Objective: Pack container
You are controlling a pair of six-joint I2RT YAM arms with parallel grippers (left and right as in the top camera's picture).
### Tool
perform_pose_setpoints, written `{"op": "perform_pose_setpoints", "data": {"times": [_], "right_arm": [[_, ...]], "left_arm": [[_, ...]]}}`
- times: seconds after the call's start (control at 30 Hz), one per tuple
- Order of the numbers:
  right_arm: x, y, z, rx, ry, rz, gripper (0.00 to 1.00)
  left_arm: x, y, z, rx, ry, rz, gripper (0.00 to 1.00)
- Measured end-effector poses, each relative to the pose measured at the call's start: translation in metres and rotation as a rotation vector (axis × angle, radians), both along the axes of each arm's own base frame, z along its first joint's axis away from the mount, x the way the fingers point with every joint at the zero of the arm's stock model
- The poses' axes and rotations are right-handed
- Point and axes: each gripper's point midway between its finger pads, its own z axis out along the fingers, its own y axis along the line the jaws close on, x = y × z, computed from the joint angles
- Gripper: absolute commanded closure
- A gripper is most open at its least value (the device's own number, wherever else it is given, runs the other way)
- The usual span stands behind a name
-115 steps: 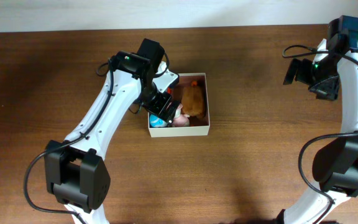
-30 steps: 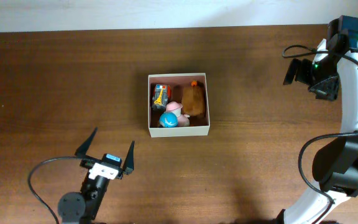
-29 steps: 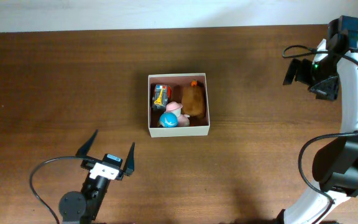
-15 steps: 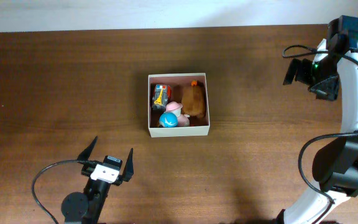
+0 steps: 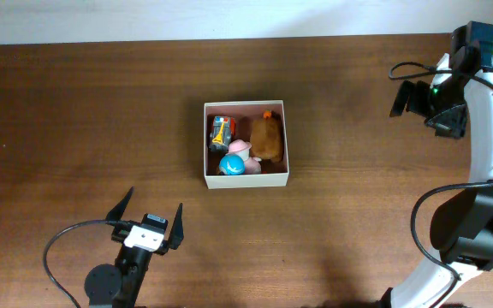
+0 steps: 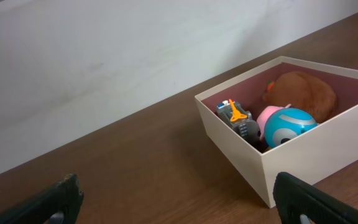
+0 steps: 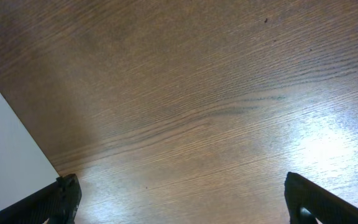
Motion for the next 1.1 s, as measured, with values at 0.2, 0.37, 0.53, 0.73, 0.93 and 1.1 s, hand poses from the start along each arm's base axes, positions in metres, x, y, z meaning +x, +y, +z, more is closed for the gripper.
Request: {"op": "perform_pose_setpoints", "data": {"times": [0.2, 0.37, 0.53, 0.73, 0.93, 1.1], "right_arm": [[0.0, 0.0, 0.0, 0.0, 0.0, 0.0, 0.01], [0.0, 0.0, 0.0, 0.0, 0.0, 0.0, 0.01], [0.0, 0.0, 0.0, 0.0, 0.0, 0.0, 0.01], [-0.003, 0.002, 0.017, -0.011, -0.044, 0.003, 0.01], [-0.026, 0.026, 0.099, -0.062, -0.259, 0.05, 0.01], [-0.064, 0.08, 0.173, -0.101, -0.483, 0.199, 0.01]], "left_arm": [[0.0, 0.0, 0.0, 0.0, 0.0, 0.0, 0.0], [0.0, 0.0, 0.0, 0.0, 0.0, 0.0, 0.0], [0.0, 0.0, 0.0, 0.0, 0.0, 0.0, 0.0], [0.0, 0.0, 0.0, 0.0, 0.0, 0.0, 0.0], [0.0, 0.0, 0.0, 0.0, 0.0, 0.001, 0.0], [0.0, 0.001, 0.0, 0.0, 0.0, 0.003, 0.0]]}}
